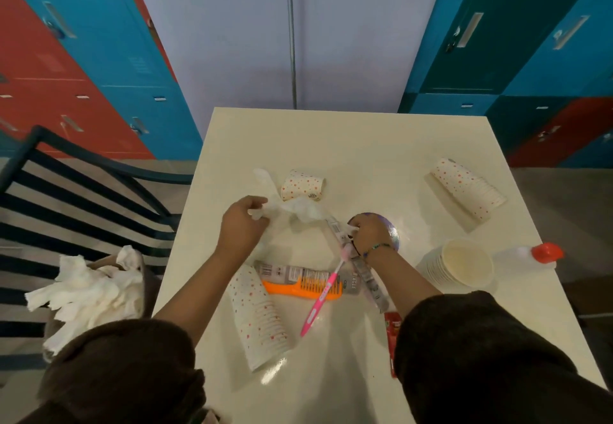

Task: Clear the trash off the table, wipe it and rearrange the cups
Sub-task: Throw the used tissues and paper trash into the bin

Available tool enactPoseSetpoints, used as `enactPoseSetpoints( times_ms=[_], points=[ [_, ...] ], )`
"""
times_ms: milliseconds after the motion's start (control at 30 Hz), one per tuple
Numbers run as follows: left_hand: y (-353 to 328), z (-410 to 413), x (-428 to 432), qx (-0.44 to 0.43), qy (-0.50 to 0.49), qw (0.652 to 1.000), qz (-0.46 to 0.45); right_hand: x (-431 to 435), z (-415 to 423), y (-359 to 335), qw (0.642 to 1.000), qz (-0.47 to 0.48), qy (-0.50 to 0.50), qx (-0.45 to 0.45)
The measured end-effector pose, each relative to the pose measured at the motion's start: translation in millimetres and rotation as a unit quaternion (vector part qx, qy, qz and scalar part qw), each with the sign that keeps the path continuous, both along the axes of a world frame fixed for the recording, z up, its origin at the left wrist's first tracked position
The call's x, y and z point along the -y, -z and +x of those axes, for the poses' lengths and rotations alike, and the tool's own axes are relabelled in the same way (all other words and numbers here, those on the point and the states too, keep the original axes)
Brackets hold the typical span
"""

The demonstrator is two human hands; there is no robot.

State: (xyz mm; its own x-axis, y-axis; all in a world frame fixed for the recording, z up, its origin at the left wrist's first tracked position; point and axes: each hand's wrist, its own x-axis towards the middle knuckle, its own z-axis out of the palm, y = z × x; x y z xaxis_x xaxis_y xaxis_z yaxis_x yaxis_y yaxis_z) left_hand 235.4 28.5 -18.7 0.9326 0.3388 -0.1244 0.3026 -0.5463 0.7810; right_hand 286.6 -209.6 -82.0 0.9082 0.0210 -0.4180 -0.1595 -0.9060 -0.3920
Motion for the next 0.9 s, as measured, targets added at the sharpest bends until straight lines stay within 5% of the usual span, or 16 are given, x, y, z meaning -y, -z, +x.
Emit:
enactPoseSetpoints(
  times_ms=[267, 500, 700, 900],
  points=[
    [16, 37, -18, -0.039, 0.106, 0.988, 0.105, -25, -2, -46, 0.927, 0.236, 0.189, 0.22],
    [57, 56, -2, -0.177, 0.298, 0.913, 0.214, -27, -28, -94, 0.854, 0.377, 0.268, 0.239],
    [75, 38, 0, -0.118, 0.197, 0.949, 0.217, -14, -59, -94, 0.85, 0.391, 0.287, 0.206],
    [38, 12, 9, -0.097, 0.116, 0.984, 0.09, -25, -87, -90, 0.845, 0.453, 0.252, 0.13]
  ],
)
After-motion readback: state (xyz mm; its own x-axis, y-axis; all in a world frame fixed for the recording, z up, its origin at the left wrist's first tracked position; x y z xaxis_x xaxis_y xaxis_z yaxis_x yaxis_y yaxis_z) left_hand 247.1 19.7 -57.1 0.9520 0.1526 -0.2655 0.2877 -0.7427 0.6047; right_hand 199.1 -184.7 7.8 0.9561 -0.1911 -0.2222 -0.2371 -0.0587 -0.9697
